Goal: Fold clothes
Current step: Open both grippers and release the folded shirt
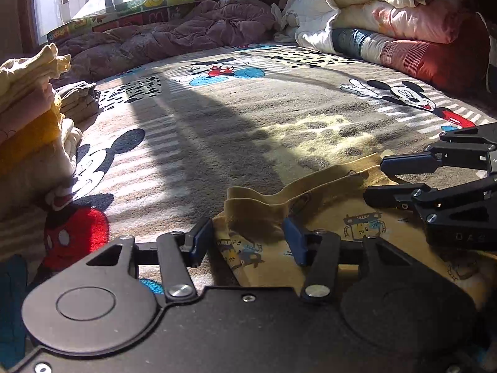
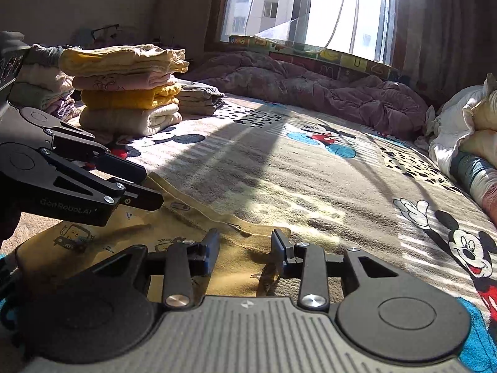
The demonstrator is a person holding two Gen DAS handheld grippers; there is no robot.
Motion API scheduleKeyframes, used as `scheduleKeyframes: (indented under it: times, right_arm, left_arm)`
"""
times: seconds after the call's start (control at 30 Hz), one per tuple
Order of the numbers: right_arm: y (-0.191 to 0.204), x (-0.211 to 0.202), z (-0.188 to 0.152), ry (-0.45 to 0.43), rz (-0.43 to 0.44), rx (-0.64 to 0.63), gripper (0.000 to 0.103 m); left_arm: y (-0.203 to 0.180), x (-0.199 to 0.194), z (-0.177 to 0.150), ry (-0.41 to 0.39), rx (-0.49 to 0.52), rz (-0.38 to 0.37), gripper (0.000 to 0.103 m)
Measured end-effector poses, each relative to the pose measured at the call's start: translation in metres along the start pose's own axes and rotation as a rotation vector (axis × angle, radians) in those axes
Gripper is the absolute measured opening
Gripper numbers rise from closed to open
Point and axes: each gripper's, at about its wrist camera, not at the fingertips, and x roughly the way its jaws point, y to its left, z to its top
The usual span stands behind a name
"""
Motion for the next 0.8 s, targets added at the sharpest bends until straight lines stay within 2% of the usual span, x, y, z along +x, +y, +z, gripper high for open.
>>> scheduleKeyframes:
  times: [0.1, 0.23, 0.33, 0.4, 0.53, 0.6, 0.63, 0.73, 0.8]
  right_arm:
    - [-0.004, 0.000, -0.001, 0.007, 0.003, 0.032, 0.038]
    - [-0.013, -0.011, -0.001, -0.009, -0.017, 0.093, 0.041]
    - [-0.014, -0.043, -0.002, -0.067, -0.049, 0.075, 0.042]
    - [-0.010, -0.067, -0.005, -0.103, -0.033, 0.056, 0.042]
    - [0.018, -0.097, -0.015, -0.098, 0.055, -0.046, 0.037]
    - [0.034, -0.090, -0.025, -0.031, 0.062, -0.071, 0.035]
    - [0.036, -0.079, -0.034, 0.029, 0.067, -0.055, 0.036]
    - [0.028, -0.078, -0.041, 0.033, 0.069, 0.018, 0.036]
    - [0.013, -0.083, -0.042, 0.027, 0.081, 0.151, 0.039]
  left_arm:
    - [0.006, -0.008, 0.002, -0.019, -0.047, 0.001, 0.057]
    - [0.001, -0.042, 0.001, -0.140, -0.035, 0.055, 0.051]
    - [-0.012, -0.073, -0.003, -0.197, 0.014, -0.007, 0.048]
    - [-0.027, -0.087, -0.014, -0.176, 0.083, -0.065, 0.043]
    - [-0.046, -0.085, -0.037, -0.062, 0.168, -0.097, 0.040]
    - [-0.044, -0.072, -0.042, -0.008, 0.126, -0.082, 0.050]
    - [-0.040, -0.069, -0.043, -0.004, 0.086, -0.086, 0.051]
    - [-0.030, -0.081, -0.040, -0.022, -0.047, -0.088, 0.050]
    - [-0.018, -0.091, -0.040, -0.051, -0.149, -0.079, 0.050]
